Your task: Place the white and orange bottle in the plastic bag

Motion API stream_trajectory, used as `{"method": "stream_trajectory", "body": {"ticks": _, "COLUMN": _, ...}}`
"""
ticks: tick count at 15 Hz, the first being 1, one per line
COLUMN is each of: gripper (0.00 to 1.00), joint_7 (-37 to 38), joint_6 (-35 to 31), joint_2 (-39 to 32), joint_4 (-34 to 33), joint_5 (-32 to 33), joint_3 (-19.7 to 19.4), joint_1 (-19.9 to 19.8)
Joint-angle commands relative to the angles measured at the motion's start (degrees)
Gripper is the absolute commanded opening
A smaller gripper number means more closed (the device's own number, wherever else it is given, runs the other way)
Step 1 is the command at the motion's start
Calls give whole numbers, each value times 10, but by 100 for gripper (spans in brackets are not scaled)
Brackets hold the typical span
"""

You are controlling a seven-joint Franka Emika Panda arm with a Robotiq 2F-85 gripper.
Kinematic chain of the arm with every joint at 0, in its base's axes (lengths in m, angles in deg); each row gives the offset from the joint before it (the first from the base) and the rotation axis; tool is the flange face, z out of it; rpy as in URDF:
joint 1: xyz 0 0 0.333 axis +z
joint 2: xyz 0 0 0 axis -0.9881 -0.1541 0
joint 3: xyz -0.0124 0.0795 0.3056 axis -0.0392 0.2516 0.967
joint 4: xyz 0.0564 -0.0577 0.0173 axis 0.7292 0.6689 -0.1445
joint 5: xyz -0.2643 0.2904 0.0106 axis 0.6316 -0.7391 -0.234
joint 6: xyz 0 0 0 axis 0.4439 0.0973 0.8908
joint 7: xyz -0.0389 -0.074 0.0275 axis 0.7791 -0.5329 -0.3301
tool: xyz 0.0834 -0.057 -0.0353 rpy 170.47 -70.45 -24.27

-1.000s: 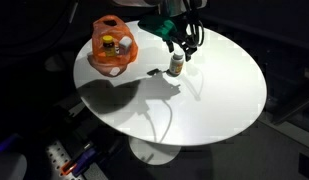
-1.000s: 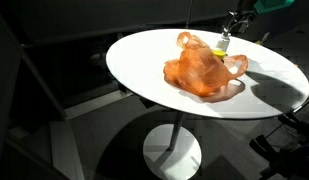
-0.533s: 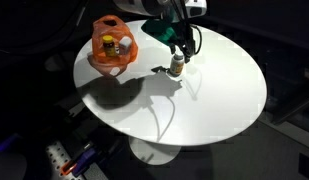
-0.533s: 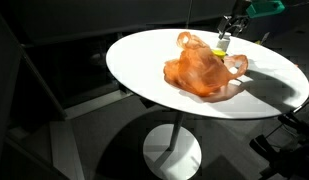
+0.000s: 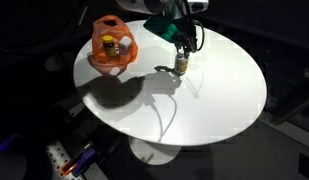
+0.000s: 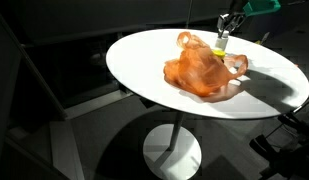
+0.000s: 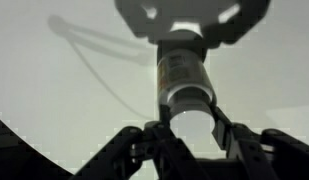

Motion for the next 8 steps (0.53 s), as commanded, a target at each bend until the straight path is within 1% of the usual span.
{"method": "stream_trajectory", "body": {"ticks": 1, "gripper": 19, "joint_7": -36, "joint_6": 0, "joint_2": 35, "joint_4": 23, "joint_5": -6, "joint_3": 2, "joint_1": 5}}
{"method": "stream_trajectory", "body": {"ticks": 8, "gripper": 19, "joint_7": -95, "joint_6": 10, "joint_2": 138, "joint_4": 85, "joint_5": -31, "joint_3": 41, "joint_1": 3}}
